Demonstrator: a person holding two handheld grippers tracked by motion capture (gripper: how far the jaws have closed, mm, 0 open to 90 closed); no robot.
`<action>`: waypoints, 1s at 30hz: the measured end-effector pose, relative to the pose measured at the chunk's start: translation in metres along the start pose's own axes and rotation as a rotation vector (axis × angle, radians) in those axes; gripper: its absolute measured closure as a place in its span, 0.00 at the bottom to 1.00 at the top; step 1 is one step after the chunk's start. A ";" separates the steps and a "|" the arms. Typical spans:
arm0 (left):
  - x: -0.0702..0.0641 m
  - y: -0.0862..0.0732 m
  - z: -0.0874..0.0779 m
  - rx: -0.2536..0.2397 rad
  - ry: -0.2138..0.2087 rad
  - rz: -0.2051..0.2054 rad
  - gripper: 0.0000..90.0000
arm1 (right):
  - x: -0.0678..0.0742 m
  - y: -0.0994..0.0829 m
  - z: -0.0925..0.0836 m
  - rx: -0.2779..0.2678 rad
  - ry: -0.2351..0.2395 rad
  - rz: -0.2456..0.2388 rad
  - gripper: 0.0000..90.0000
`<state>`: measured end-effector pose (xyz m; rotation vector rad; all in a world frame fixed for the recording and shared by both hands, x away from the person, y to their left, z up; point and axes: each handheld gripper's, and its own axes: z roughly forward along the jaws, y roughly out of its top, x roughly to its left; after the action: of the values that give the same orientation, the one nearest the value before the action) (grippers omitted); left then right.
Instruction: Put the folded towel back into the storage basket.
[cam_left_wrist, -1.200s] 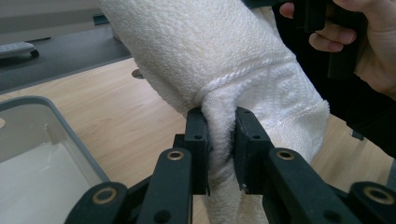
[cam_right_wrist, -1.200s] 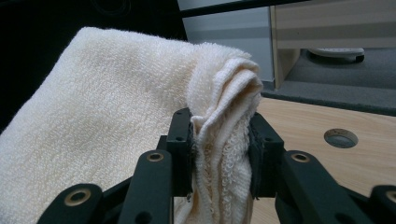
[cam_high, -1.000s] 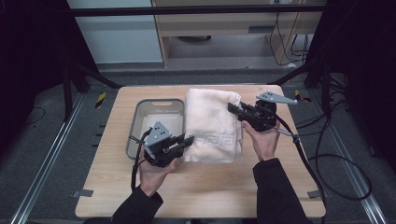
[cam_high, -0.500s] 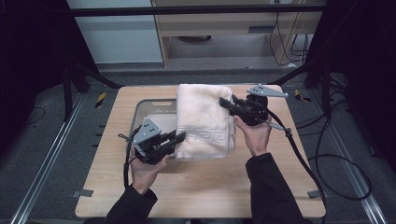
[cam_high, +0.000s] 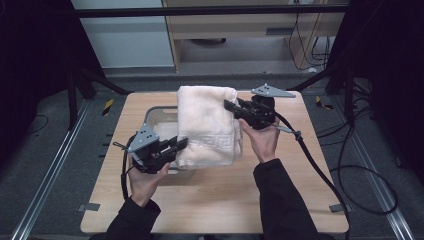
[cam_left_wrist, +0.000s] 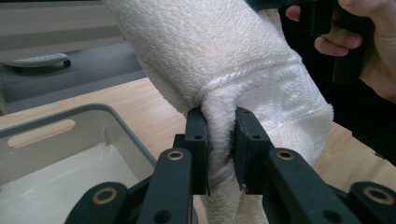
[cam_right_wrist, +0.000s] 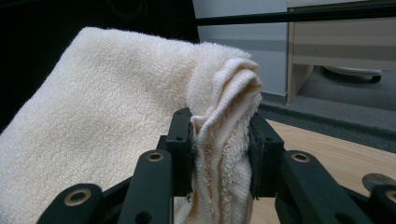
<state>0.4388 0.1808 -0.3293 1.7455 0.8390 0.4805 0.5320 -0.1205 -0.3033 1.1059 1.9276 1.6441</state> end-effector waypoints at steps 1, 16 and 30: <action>0.001 0.000 -0.001 -0.002 0.002 -0.001 0.85 | 0.001 0.001 0.001 -0.001 0.001 -0.001 0.74; 0.020 0.002 -0.023 -0.028 0.036 -0.026 0.85 | 0.021 0.014 0.022 -0.002 0.026 -0.023 0.74; 0.038 -0.003 -0.040 -0.033 0.081 -0.049 0.85 | 0.041 0.019 0.049 0.001 0.046 -0.048 0.74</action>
<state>0.4355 0.2358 -0.3221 1.6806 0.9239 0.5329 0.5475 -0.0574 -0.2887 1.0232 1.9686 1.6570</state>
